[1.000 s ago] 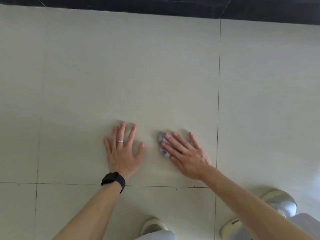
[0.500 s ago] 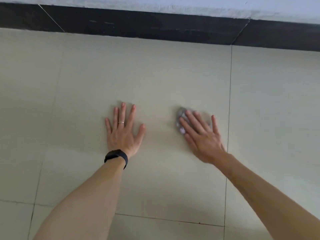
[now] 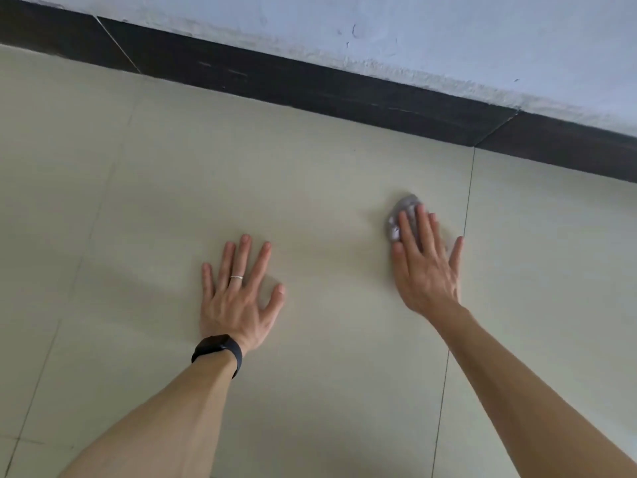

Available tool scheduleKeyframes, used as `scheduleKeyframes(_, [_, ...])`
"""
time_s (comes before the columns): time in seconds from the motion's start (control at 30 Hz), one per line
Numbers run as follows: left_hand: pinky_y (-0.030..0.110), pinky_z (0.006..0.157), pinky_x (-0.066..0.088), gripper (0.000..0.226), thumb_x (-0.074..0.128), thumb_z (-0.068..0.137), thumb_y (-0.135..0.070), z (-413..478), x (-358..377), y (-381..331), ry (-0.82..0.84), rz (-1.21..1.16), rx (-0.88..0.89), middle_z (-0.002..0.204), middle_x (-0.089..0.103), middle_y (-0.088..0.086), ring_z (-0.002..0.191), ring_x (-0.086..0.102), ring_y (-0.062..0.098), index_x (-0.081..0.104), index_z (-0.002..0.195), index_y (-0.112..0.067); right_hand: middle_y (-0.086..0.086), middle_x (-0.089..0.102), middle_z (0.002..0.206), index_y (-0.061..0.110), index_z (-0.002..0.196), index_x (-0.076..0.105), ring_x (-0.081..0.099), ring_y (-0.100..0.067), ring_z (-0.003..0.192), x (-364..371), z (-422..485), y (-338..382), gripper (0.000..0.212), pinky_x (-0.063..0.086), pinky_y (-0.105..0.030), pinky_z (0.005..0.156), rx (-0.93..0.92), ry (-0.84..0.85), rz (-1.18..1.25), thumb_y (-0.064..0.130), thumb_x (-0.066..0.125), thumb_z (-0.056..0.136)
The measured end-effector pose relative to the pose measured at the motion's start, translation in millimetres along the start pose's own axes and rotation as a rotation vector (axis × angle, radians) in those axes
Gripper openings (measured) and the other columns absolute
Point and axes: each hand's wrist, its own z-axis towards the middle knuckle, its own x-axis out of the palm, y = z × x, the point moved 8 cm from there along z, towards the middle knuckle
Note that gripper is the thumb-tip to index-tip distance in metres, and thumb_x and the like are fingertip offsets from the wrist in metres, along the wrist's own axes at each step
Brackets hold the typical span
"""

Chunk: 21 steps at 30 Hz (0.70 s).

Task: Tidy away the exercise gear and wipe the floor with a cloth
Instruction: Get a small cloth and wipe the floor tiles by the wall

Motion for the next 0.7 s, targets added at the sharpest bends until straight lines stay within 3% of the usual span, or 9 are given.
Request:
scheduleKeyframes(0.1, [0.053, 0.122, 0.006, 0.073, 0.025, 0.092, -0.062, 1, -1, -1, -0.009, -0.004, 0.017, 0.168, -0.003, -0.007, 0.154, 0.006, 0.020, 0.004, 0.158, -0.040, 0.012, -0.021, 0.166, 0.039, 0.159, -0.003, -0.020, -0.010, 0.152, -9, 12, -3, 0.055, -0.010, -0.059, 0.121, 0.337, -0.048, 0.212, 0.045, 0.014, 0.107])
scheduleKeyframes(0.17, [0.053, 0.122, 0.006, 0.072, 0.025, 0.092, -0.062, 1, -1, 0, -0.007, -0.007, 0.017, 0.168, -0.003, -0.007, 0.154, 0.007, 0.020, 0.006, 0.158, -0.040, 0.009, -0.021, 0.166, 0.038, 0.159, -0.003, -0.021, -0.012, 0.152, 5, -13, 37, 0.056, -0.012, -0.058, 0.121, 0.112, 0.002, 0.114, 0.044, 0.016, 0.108])
scheduleKeyframes(0.27, [0.055, 0.122, 0.009, 0.072, 0.025, 0.092, -0.061, 1, -1, -1, -0.016, -0.011, 0.017, 0.168, -0.002, -0.008, 0.154, 0.008, 0.020, 0.008, 0.158, -0.040, 0.007, -0.008, 0.169, 0.035, 0.160, 0.006, -0.006, -0.016, 0.155, 24, -52, 76, 0.055, 0.006, -0.062, 0.121, -0.496, 0.094, -0.172, 0.044, 0.016, 0.107])
scheduleKeyframes(0.33, [0.055, 0.122, 0.009, 0.072, 0.026, 0.092, -0.061, 1, -2, -1, -0.020, -0.011, 0.020, 0.168, -0.002, -0.008, 0.154, 0.009, 0.020, 0.008, 0.158, -0.040, 0.009, -0.005, 0.169, 0.036, 0.160, 0.005, -0.002, -0.014, 0.155, 13, -18, 56, 0.055, 0.011, -0.063, 0.121, -0.561, 0.096, -0.249, 0.046, 0.012, 0.107])
scheduleKeyframes(0.43, [0.054, 0.122, 0.008, 0.072, 0.028, 0.091, -0.060, 1, -2, -1, -0.034, -0.014, 0.023, 0.168, -0.001, -0.007, 0.154, 0.009, 0.020, 0.010, 0.158, -0.039, 0.012, -0.018, 0.166, 0.038, 0.159, -0.006, -0.015, -0.011, 0.153, -23, 66, 0, 0.055, -0.009, -0.056, 0.122, 0.010, -0.016, -0.059, 0.048, 0.008, 0.106])
scheduleKeyframes(0.5, [0.054, 0.122, 0.008, 0.072, 0.028, 0.091, -0.059, 1, -1, -1, -0.043, -0.010, 0.023, 0.168, -0.001, -0.007, 0.154, 0.008, 0.019, 0.010, 0.158, -0.038, 0.003, -0.014, 0.168, 0.029, 0.161, 0.000, -0.013, -0.018, 0.154, -41, 95, -21, 0.058, -0.006, -0.060, 0.121, 0.455, -0.156, 0.215, 0.043, 0.016, 0.107])
scheduleKeyframes(0.57, [0.055, 0.122, 0.008, 0.072, 0.028, 0.092, -0.060, 2, -2, -1, -0.042, -0.010, 0.027, 0.168, 0.000, -0.007, 0.154, 0.008, 0.019, 0.010, 0.158, -0.038, -0.003, -0.016, 0.168, 0.020, 0.161, 0.000, -0.014, -0.021, 0.154, -40, 106, 0, 0.062, -0.006, -0.060, 0.121, 0.597, -0.142, 0.335, 0.042, 0.020, 0.106])
scheduleKeyframes(0.63, [0.055, 0.122, 0.009, 0.073, 0.027, 0.092, -0.060, 2, -2, -1, -0.037, -0.004, 0.031, 0.168, 0.000, -0.006, 0.154, 0.007, 0.019, 0.010, 0.159, -0.037, 0.000, -0.023, 0.166, 0.023, 0.161, -0.005, -0.020, -0.018, 0.153, -31, 111, 47, 0.062, -0.015, -0.053, 0.120, 0.326, -0.020, 0.247, 0.045, 0.015, 0.106])
scheduleKeyframes(0.7, [0.056, 0.121, 0.010, 0.073, 0.028, 0.092, -0.060, 2, -3, -2, -0.038, 0.000, 0.035, 0.168, 0.001, -0.006, 0.154, 0.007, 0.020, 0.010, 0.159, -0.037, 0.005, -0.028, 0.163, 0.026, 0.160, -0.011, -0.024, -0.016, 0.151, -17, 101, 94, 0.061, -0.019, -0.047, 0.117, -0.146, 0.063, 0.016, 0.048, 0.010, 0.106])
